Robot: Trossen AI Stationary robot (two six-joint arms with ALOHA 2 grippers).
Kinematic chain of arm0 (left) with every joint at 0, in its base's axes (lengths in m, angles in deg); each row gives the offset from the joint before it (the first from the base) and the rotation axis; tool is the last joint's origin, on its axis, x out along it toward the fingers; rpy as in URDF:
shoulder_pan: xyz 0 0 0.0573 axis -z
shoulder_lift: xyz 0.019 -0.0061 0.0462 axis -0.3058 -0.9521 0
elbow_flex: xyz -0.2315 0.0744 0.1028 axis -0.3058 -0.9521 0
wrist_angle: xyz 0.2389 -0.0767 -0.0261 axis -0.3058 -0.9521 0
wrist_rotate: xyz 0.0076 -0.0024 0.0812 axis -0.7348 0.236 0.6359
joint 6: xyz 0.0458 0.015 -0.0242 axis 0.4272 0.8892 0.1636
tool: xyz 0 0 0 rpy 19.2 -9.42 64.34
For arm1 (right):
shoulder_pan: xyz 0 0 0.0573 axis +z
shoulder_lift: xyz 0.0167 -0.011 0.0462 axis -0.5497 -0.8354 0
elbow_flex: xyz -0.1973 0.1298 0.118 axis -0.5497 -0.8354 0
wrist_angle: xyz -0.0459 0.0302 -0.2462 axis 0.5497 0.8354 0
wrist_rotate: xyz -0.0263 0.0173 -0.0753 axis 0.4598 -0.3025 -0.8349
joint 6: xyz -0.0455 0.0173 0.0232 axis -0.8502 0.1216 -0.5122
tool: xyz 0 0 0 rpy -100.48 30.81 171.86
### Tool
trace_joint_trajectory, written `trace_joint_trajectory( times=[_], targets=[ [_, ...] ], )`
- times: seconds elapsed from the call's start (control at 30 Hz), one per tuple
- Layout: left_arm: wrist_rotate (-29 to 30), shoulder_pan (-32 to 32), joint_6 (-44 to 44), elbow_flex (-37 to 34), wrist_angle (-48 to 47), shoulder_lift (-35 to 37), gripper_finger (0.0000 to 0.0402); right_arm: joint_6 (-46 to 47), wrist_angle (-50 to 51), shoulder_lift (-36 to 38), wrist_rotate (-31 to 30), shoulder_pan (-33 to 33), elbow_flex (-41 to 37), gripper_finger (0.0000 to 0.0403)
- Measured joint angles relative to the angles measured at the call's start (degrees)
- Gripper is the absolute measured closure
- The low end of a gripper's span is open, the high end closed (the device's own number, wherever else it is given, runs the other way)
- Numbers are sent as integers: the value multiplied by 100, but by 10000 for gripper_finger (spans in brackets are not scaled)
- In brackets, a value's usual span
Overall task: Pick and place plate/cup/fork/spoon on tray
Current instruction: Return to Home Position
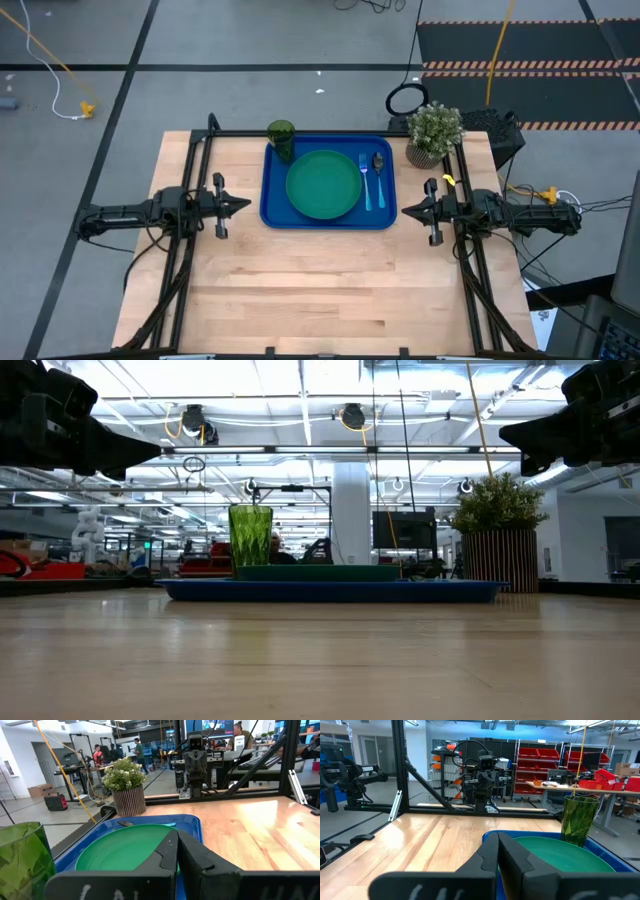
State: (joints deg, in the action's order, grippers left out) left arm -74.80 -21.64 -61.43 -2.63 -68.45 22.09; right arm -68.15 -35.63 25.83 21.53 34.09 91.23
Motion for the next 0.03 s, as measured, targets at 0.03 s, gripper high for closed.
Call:
trace_joint_trajectory(
  times=[0.03],
  targets=[
    [0,0,0,0,1,-1,392,0,0,0,0,1,0,403]
  ],
)
